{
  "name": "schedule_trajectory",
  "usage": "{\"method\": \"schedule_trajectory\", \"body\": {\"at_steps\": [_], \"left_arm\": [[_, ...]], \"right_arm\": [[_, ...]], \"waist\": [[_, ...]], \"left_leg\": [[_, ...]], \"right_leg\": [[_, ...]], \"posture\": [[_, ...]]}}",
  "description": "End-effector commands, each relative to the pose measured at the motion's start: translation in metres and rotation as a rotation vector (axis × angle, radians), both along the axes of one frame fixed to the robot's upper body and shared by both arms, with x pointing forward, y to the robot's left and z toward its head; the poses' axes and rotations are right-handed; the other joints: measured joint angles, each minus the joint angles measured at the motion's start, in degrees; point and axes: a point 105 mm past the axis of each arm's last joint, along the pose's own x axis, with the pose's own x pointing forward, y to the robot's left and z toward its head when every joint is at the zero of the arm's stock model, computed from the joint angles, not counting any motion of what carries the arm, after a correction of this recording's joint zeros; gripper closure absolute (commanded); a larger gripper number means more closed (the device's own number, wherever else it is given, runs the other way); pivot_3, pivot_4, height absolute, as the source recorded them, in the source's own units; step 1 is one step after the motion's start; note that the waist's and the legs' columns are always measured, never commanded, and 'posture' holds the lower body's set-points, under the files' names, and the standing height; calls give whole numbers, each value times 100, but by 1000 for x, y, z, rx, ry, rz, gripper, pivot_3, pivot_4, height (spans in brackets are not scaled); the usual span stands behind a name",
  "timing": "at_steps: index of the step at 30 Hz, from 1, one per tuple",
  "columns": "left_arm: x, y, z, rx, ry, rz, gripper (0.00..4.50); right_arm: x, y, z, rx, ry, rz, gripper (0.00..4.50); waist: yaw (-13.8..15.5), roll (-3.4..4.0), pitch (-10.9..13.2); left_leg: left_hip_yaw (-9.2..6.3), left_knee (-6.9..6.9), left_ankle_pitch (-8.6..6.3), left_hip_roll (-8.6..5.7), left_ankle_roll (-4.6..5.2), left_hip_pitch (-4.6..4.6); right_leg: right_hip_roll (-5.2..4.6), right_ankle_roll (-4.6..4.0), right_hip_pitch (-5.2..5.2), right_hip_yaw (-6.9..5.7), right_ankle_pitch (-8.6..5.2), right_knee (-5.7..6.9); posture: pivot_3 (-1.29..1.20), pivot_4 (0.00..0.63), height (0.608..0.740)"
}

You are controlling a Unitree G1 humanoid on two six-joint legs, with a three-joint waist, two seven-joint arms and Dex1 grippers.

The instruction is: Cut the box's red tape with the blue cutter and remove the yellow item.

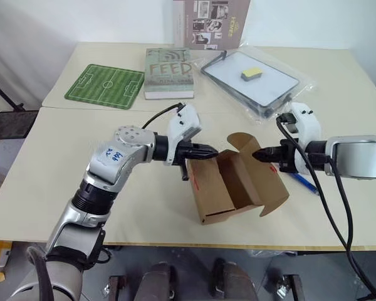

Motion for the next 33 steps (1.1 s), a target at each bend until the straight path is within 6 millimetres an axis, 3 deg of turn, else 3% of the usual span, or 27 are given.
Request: {"method": "schedule_trajectory", "body": {"at_steps": [1, 12, 21, 26, 33], "left_arm": [[-10, 2, 6, 30, -42, -52, 4500], [-19, 0, -20, 198, -84, -159, 4500], [-24, 38, -59, 454, -84, -141, 4500], [-30, 50, -66, 497, -72, -131, 4500], [-34, 57, -70, 487, -45, -76, 4500]], "right_arm": [[-2, -2, 14, 13, -50, -2, 4476], [1, 3, 13, 17, -39, 8, 4476], [0, -2, 13, 12, -43, -14, 4476], [2, -6, 17, 17, -50, -34, 4476], [7, -23, -8, 33, 43, -133, 4476]], "waist": [[1, 0, 0], [13, 0, 0], [-27, 2, -2], [-50, 5, -6], [14, 11, -18]], "left_leg": [[0, 0, 0, 1, 0, 0], [0, 5, 0, 0, 0, 0], [8, 6, 0, 4, 0, 29], [-4, -5, 0, 18, 1, 76], [-8, 0, 2, 11, 5, 84]], "right_leg": [[0, 0, 0, 1, 0, 0], [-2, 0, 1, 1, 0, 2], [-1, -1, 14, 15, 0, 14], [-4, -2, 43, 43, -1, 14], [-15, -2, 49, 49, -1, 21]], "posture": [[0, 150, 740], [0, 150, 740], [0, 150, 740], [0, 150, 740], [0, 150, 740]]}}
